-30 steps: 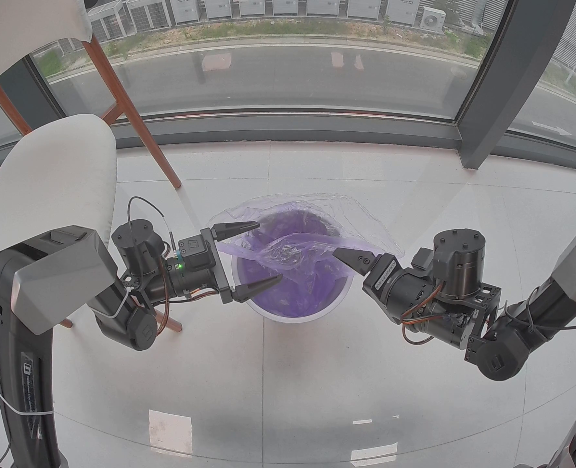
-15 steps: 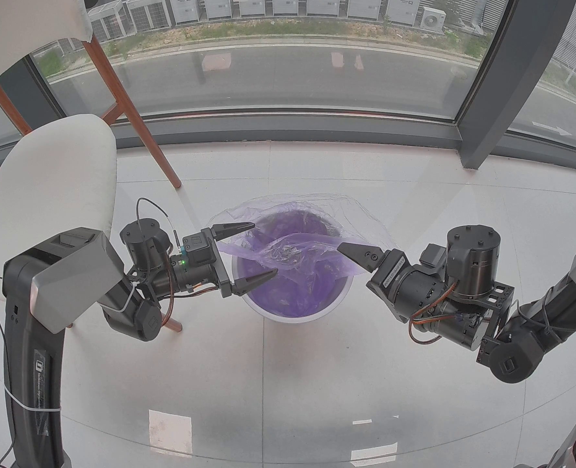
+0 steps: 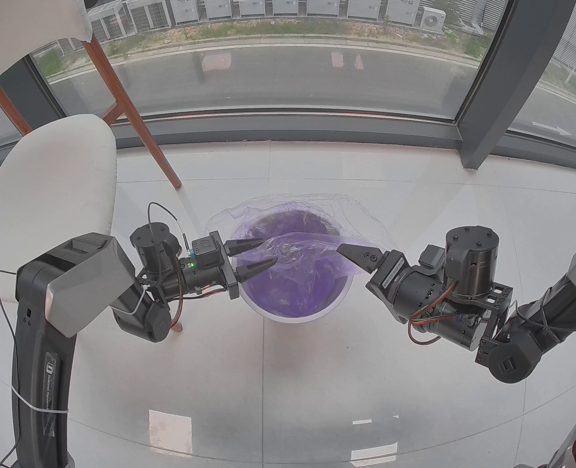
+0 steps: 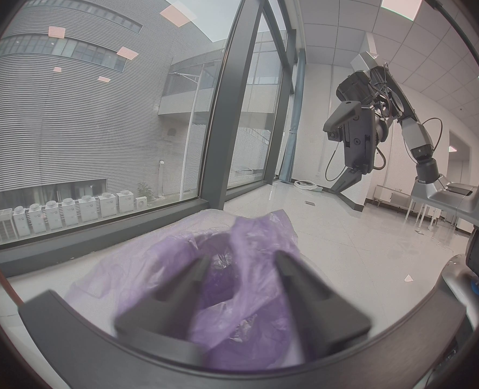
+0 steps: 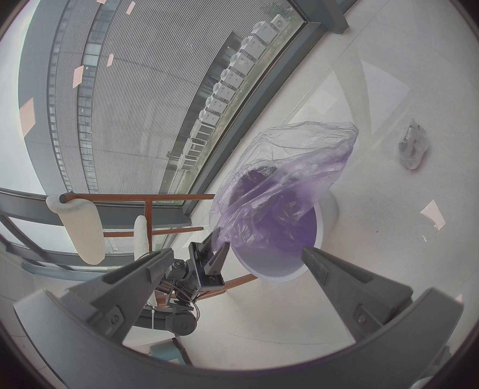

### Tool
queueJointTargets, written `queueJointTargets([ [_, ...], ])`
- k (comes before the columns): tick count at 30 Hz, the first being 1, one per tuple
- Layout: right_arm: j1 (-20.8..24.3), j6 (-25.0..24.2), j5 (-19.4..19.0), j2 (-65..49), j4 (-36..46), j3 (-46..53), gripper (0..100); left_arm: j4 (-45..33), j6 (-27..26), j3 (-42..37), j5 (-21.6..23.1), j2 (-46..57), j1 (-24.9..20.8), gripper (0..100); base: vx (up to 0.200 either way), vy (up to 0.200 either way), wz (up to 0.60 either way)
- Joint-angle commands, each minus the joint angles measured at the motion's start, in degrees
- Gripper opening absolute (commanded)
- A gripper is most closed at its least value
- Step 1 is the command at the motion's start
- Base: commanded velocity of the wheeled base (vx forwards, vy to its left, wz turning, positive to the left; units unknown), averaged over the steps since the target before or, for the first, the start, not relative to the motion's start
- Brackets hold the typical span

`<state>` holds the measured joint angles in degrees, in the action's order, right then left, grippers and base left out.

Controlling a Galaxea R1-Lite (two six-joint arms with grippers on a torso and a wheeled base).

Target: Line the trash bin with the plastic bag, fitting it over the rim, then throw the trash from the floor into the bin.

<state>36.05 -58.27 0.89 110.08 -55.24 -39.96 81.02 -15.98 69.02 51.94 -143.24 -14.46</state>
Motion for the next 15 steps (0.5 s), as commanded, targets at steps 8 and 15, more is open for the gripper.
queueJointTargets([
  [8, -1.59, 0.26, -0.01, 2.42, 0.04, 0.15, 100, 7.58, 0.07, -23.58, 8.70, 7.45, 0.57, 0, 0.000, 0.000, 0.00],
  [15, -1.68, -0.97, -1.42, 3.65, 0.92, -0.38, 100, 7.58, -0.54, -32.99, 10.90, 11.05, 1.27, 0, 0.000, 0.000, 0.00],
])
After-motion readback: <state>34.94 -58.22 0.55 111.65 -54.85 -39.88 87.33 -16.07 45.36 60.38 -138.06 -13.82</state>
